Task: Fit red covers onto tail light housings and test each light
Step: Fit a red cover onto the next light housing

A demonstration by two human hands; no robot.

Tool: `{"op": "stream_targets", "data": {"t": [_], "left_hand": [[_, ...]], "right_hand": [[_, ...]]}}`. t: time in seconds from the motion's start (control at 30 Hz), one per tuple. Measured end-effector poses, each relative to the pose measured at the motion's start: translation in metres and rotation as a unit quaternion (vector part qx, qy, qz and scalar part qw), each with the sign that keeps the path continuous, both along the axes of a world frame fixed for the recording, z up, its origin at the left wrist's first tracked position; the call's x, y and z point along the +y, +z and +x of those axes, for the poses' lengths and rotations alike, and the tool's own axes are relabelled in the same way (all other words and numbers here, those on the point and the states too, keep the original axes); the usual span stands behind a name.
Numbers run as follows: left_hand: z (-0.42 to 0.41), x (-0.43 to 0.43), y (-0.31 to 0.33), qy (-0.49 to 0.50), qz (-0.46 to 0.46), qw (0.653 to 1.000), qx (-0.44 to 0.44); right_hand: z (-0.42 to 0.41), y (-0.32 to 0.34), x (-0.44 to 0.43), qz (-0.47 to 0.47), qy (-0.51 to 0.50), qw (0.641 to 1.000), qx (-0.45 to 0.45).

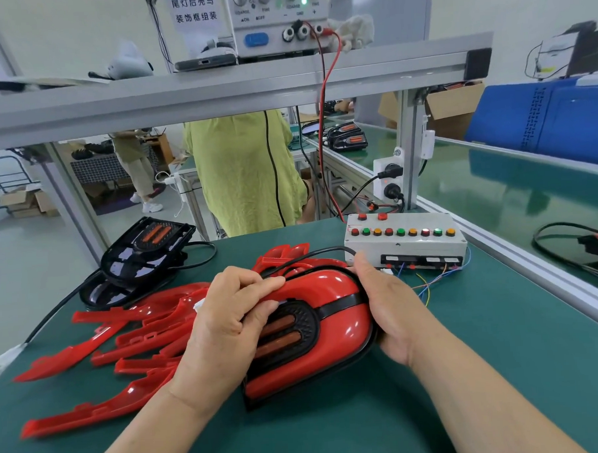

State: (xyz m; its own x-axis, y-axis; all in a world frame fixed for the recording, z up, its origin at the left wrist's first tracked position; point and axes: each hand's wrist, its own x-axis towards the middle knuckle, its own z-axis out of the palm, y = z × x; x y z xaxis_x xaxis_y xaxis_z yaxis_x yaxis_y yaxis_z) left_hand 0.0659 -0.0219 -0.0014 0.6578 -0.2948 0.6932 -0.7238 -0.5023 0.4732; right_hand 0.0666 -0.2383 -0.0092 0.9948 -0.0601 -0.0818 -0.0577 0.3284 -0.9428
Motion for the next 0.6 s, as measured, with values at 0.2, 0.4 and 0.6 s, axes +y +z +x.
{"op": "stream_targets", "data": {"t": [0.2,0.4,0.6], "left_hand": [[0.0004,0.0002,0.0007,-0.001,-0.001,1.0,-0.004],[0.001,0.0002,-0.004,-0.046,-0.036,0.996,0.062],[0.0021,-0.001,-0.0068,-0.05,-0.055,0.994,0.084]], "right_hand": [[0.0001,-0.0007,-0.0011,-0.001,0.007,1.0,-0.01],[0.0011,-0.0018,-0.0018,-0.006,0.006,1.0,-0.01],[-0.0005,0.0007,-0.0017,-0.032,0.026,0.999,-0.008]]}}
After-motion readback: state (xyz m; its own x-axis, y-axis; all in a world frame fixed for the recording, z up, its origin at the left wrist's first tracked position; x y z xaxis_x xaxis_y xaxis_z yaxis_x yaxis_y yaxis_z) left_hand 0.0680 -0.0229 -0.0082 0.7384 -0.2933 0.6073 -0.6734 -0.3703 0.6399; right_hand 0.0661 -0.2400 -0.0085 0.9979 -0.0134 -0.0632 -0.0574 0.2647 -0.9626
